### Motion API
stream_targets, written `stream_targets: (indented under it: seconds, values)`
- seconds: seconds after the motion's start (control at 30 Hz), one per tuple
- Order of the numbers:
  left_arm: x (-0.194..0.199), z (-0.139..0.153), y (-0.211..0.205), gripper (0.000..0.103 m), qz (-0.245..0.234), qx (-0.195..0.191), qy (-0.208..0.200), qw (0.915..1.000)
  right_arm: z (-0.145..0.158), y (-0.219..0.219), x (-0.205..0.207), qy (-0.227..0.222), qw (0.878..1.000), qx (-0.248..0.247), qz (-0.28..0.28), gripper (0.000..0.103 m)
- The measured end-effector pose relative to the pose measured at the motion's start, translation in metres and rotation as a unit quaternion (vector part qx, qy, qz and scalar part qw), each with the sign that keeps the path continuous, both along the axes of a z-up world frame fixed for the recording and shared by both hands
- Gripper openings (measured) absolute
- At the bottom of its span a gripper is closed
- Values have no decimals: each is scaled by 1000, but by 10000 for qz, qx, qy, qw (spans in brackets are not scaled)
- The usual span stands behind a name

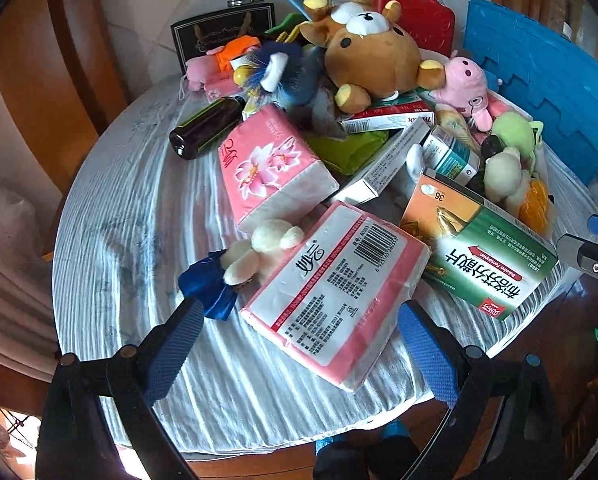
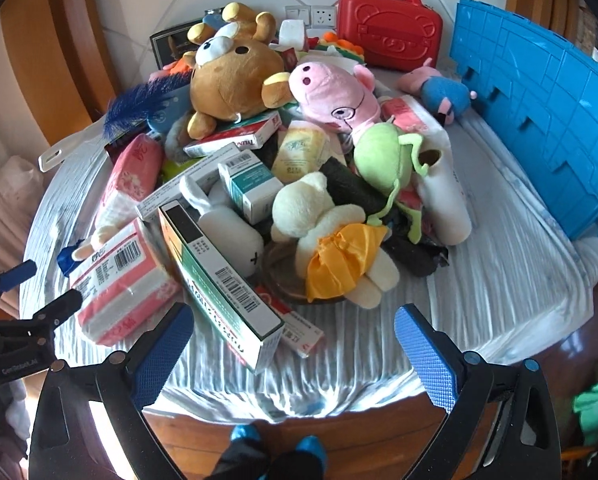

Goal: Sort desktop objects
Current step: 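Move both tools toward the pile of toys and boxes on the bed, then grasp the narrow green-white box with the right tool while the left tool grasps the pink tissue pack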

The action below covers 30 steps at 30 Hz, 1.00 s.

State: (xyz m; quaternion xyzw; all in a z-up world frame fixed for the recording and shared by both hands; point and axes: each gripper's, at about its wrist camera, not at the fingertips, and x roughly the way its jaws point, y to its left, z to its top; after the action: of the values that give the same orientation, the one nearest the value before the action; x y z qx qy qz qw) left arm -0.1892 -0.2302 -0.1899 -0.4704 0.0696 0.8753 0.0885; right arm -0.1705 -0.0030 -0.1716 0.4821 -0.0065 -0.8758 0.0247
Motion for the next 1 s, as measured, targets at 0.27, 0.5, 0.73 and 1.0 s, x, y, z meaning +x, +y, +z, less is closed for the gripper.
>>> stream_targets:
  seconds: [0.27, 0.5, 0.73, 1.0]
  values:
    - [-34, -37, 33, 103, -437, -426, -722, 9955, -16, -5, -12, -205, 9990, -20, 403, 102]
    - [-36, -45, 45, 103, -137, -606, -617, 9962, -27, -10, -22, -322, 9968, -62, 723, 102]
    - [0, -41, 21, 99, 691, -471, -855, 9928, -33, -33, -22, -400, 9909, -26, 1288, 60]
    - [-8, -45, 20, 103, 932, -350, -994, 9901, -39, -46, -22, -622, 9833, -167, 1702, 45]
